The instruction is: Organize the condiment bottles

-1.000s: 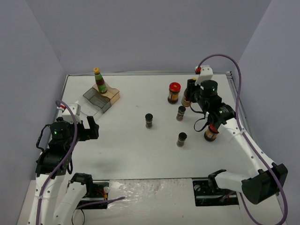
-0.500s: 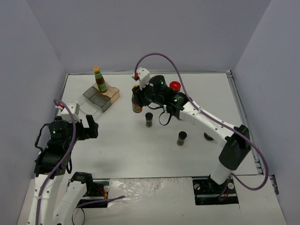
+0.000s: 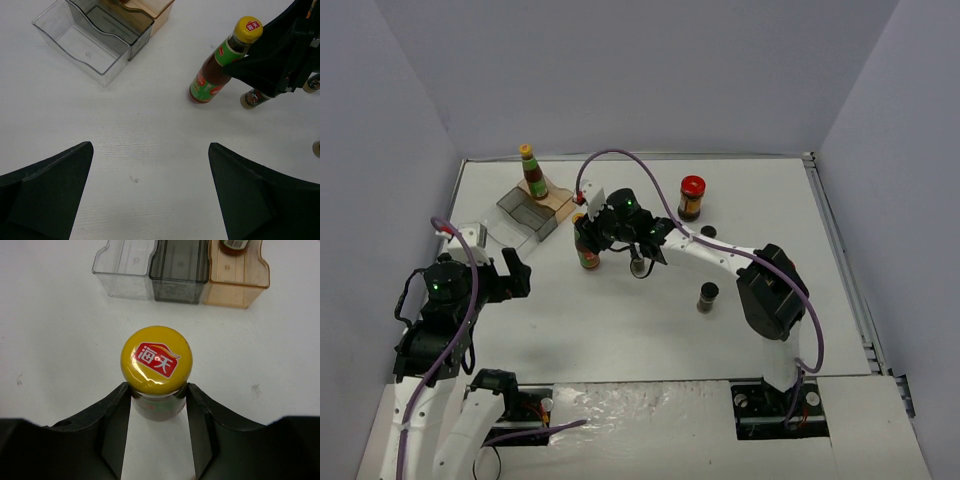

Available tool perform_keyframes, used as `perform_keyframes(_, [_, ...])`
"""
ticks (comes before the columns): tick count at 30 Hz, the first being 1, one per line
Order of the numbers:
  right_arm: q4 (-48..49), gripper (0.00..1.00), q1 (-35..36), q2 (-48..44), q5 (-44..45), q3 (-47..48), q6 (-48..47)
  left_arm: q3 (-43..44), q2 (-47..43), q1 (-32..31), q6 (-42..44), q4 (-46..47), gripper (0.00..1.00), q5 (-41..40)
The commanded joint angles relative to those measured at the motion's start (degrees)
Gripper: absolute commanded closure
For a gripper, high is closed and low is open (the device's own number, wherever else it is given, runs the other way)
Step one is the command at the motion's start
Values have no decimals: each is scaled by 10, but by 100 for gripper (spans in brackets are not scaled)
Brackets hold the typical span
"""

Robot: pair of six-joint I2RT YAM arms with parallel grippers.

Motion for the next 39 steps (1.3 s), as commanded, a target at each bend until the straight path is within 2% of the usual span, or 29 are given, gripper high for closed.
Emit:
perform_keyframes(1, [185, 100, 3, -43, -23, -35, 10, -5, 5, -2, -19, 53, 3, 20])
perform_keyframes(12, [193, 99, 3, -41, -33, -97, 15, -42, 25, -3, -28, 111, 3, 56])
perform_keyframes(14, [192, 59, 3, -50, -40, -104, 17, -54, 31, -3, -30, 131, 3, 66])
perform_keyframes(15, [190, 58, 3, -50, -40, -105, 17, -58, 34, -3, -31, 132, 3, 66])
perform_keyframes(17, [183, 37, 3, -64, -37, -109, 13, -71, 44, -3, -36, 158, 3, 73])
perform_keyframes(19, [176, 23, 2, -80, -35, -116, 8, -75, 55, -4, -39, 178, 3, 79])
perform_keyframes(24, [98, 4, 2, -147, -37, -131, -13, -71, 91, -18, -36, 221, 3, 77])
perform_keyframes(27, [65, 1, 1, -211, -18, -158, -20, -68, 113, -43, -30, 251, 3, 54])
perform_keyframes(33, [-13, 0, -8, -378, 76, -227, 4, -44, 192, -150, -3, 314, 3, -56])
perform_keyframes(39, [-33, 0, -8, -557, 126, -306, 55, -37, 275, -213, 13, 406, 3, -154])
